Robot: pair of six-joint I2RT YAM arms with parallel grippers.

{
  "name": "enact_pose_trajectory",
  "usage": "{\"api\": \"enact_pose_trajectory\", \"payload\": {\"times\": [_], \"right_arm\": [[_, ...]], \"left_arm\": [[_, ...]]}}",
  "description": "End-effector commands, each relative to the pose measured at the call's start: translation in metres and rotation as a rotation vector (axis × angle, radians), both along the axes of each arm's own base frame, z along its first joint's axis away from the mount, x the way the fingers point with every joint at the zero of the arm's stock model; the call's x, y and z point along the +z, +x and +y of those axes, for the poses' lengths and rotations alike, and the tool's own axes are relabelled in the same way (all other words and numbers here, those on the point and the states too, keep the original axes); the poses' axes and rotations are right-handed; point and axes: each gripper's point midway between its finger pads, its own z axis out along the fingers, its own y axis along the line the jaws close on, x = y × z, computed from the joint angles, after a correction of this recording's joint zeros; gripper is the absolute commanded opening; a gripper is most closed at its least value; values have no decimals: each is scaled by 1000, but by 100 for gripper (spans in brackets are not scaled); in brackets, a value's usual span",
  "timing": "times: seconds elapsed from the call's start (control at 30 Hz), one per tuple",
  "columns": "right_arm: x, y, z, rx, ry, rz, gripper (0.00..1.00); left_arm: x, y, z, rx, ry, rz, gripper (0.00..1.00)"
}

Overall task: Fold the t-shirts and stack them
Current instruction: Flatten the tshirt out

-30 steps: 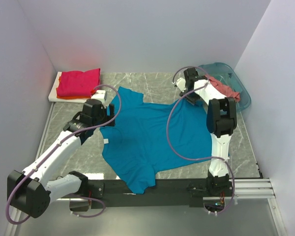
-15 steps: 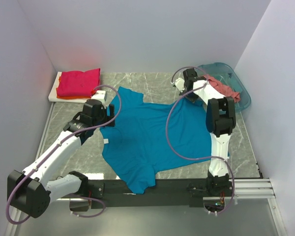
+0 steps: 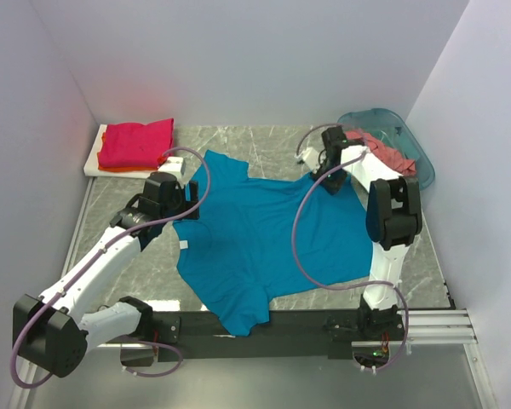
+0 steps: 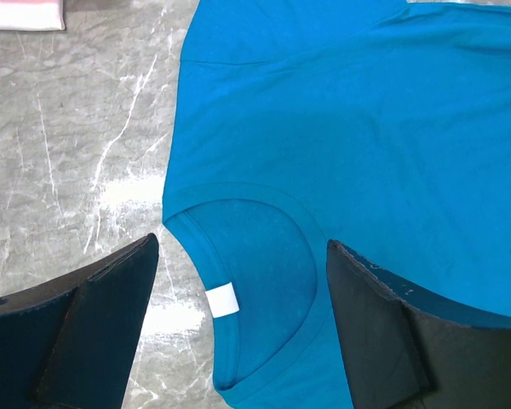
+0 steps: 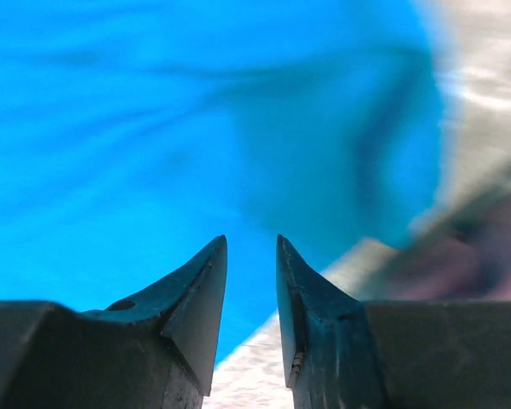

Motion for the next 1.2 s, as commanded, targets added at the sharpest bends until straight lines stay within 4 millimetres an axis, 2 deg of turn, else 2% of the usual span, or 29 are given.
{"api": "enact_pose_trajectory", "payload": {"times": [0.0,0.07,0.2,0.23,0.47,0.53,0.6,0.67,0.7,0.77,0.8,0.87,1.07,1.1,1.17], "right_arm": [[43,51,-16,-98,9,-194,38],[40,63,-30,-134,-66,-224,38],[31,76,-39,-160,-112,-250,38],[20,75,-42,-164,-129,-225,38],[6,81,-42,-170,-128,-175,38],[2,81,-42,-170,-130,-161,35],[-6,78,-44,-172,-145,-141,27],[-8,78,-45,-173,-151,-143,12],[-7,77,-45,-172,-145,-145,0],[-6,71,-43,-167,-131,-147,0],[3,72,-39,-162,-107,-172,0],[1,60,-33,-143,-73,-149,0],[16,11,5,-9,69,-104,0],[14,0,7,4,76,-68,6],[16,-7,9,22,86,-45,23]], "left_arm": [[4,4,-3,-16,-3,-23,85],[3,4,-2,-12,0,-21,85],[3,4,-3,-15,0,-22,85],[4,4,-3,-15,-2,-23,85],[2,4,-3,-18,2,-18,85],[1,4,-4,-20,1,-15,85],[2,4,-4,-20,1,-15,85],[1,4,-3,-19,1,-14,85],[1,4,-3,-19,1,-14,85],[2,4,-4,-20,0,-17,85],[2,4,-4,-20,-1,-18,85],[2,4,-4,-23,-2,-16,85],[2,4,-5,-25,-3,-14,85],[2,4,-5,-27,-2,-14,85],[2,4,-5,-25,-2,-13,85]]}}
